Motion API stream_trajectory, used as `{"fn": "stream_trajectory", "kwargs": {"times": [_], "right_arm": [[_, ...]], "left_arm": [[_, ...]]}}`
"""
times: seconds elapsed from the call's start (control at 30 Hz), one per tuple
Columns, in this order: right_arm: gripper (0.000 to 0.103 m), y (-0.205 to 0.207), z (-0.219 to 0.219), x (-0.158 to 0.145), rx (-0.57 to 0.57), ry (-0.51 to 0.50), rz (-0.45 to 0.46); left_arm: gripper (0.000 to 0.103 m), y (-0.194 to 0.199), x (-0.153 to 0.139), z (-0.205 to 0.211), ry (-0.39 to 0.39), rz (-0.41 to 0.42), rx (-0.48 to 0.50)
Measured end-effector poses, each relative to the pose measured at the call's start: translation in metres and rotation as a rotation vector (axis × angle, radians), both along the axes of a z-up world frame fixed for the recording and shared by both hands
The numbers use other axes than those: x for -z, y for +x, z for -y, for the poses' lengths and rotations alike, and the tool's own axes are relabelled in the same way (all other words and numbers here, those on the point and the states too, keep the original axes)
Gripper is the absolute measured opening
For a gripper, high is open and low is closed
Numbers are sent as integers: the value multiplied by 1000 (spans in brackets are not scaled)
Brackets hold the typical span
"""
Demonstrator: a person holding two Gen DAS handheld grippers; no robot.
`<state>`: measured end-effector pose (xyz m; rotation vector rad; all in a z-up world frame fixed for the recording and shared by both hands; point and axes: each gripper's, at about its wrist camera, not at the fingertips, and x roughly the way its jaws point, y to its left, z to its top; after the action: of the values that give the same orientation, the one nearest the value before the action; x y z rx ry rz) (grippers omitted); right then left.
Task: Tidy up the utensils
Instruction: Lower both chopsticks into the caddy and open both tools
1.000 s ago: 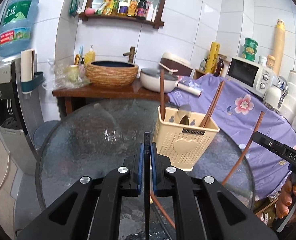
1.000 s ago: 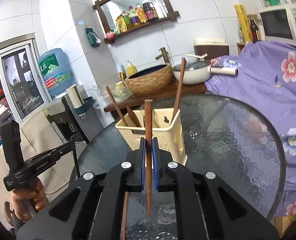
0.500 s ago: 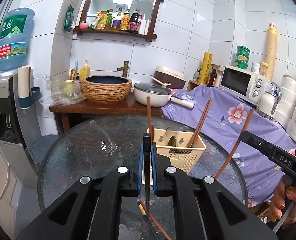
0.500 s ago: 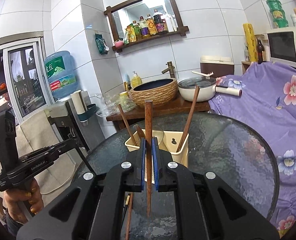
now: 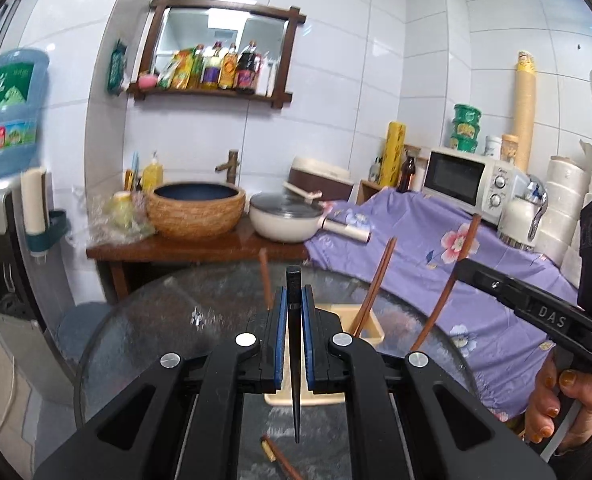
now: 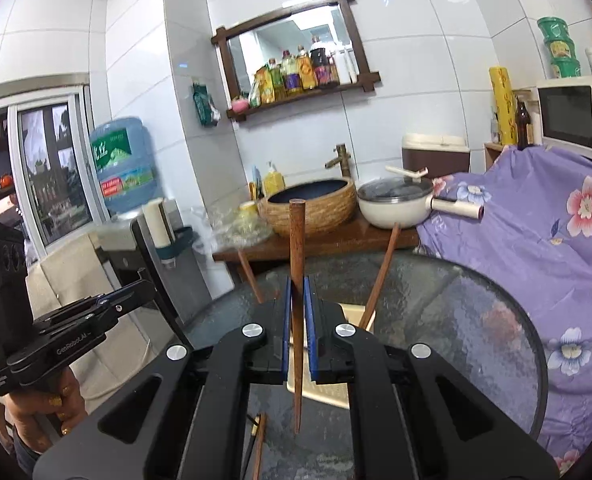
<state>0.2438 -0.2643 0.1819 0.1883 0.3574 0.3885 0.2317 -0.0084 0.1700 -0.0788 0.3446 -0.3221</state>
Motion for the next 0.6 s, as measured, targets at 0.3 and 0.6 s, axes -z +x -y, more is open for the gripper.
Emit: {"fn": "stream_trajectory", "kwargs": {"times": [0.3,0.6], "right_arm": [[7,20,7,-56,66,14,115],[7,49,-2,-51,157,-59,173]], "left_arm": [[7,13,-72,2,-68,137,-39],[7,63,-71,14,-110,148,-140]]}}
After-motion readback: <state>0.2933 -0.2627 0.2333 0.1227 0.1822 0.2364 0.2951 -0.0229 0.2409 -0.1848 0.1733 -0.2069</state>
